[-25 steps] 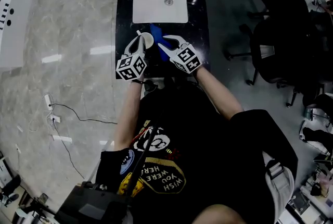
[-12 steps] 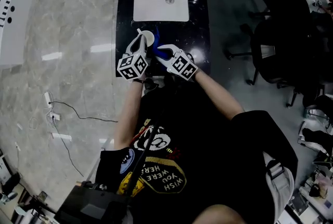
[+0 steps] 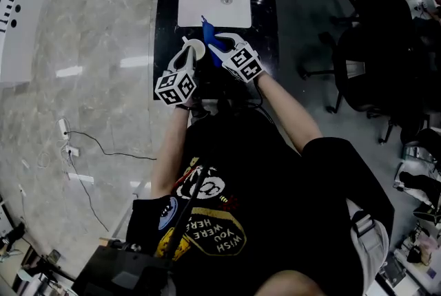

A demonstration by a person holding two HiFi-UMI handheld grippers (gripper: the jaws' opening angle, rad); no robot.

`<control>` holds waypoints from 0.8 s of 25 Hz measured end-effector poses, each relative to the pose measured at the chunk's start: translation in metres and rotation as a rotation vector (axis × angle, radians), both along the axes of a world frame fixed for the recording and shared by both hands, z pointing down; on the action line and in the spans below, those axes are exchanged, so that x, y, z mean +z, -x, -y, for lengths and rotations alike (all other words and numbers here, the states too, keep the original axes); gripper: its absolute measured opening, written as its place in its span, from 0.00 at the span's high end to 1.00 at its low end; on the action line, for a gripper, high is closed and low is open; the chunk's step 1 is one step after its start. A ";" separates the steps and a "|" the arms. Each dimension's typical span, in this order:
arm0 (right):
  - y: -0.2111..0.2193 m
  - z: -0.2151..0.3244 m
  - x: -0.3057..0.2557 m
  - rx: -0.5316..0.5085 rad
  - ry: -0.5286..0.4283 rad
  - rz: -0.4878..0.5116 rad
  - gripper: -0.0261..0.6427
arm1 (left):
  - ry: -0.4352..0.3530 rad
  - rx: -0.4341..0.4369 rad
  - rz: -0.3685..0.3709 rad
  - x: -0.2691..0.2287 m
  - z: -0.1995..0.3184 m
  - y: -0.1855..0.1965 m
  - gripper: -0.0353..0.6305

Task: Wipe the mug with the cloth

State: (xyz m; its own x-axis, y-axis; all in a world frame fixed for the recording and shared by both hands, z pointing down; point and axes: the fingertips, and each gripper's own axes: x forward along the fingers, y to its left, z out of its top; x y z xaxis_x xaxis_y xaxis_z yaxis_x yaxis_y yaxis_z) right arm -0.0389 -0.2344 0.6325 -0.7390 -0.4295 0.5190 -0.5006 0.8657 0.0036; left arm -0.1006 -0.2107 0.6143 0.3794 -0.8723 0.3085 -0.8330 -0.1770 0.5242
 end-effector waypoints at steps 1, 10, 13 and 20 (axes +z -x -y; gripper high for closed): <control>0.005 -0.001 0.005 -0.022 -0.004 -0.026 0.82 | 0.002 -0.002 0.001 0.000 -0.001 0.000 0.94; -0.004 -0.052 0.009 -0.105 0.021 -0.014 0.83 | 0.000 0.008 0.008 0.000 0.003 -0.006 0.94; -0.008 -0.069 0.006 -0.133 0.027 0.004 0.83 | 0.000 0.009 0.010 0.001 0.004 -0.008 0.94; -0.018 -0.066 -0.010 -0.196 0.047 0.070 0.83 | 0.007 0.014 -0.012 0.001 -0.001 -0.008 0.94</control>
State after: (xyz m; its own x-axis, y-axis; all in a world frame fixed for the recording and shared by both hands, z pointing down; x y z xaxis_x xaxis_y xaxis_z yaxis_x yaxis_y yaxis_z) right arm -0.0208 -0.1689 0.6230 -0.8408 -0.2507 0.4799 -0.3207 0.9447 -0.0682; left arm -0.0923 -0.2101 0.6148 0.3957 -0.8646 0.3098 -0.8240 -0.1853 0.5354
